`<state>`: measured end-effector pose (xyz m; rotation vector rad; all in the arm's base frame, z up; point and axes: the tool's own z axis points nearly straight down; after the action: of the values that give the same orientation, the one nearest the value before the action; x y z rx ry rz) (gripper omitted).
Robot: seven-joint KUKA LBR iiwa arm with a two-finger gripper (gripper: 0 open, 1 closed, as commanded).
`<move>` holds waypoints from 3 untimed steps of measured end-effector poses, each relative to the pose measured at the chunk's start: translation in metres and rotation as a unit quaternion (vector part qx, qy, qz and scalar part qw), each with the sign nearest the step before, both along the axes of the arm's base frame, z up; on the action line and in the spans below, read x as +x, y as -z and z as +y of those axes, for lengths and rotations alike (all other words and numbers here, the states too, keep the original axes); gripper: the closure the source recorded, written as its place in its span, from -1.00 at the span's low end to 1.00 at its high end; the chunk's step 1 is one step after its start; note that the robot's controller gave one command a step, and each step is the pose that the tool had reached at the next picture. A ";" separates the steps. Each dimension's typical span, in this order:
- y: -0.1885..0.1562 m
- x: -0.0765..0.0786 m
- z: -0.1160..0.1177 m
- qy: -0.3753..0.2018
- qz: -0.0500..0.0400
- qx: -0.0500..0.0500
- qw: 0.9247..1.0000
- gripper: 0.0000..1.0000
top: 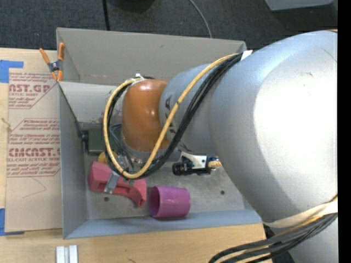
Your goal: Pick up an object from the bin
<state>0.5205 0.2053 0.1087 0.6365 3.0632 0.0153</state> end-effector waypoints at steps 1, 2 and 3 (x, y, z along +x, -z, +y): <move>0.000 0.000 0.000 0.000 0.000 0.000 1.000 1.00; 0.001 -0.016 0.000 0.011 -0.001 0.000 1.000 1.00; 0.000 -0.017 -0.011 0.073 0.003 0.001 0.997 1.00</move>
Offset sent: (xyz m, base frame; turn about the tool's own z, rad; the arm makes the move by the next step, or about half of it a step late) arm -0.0276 0.0003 -0.0003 0.0375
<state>0.5035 0.1946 0.1085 0.8589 3.0143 0.0146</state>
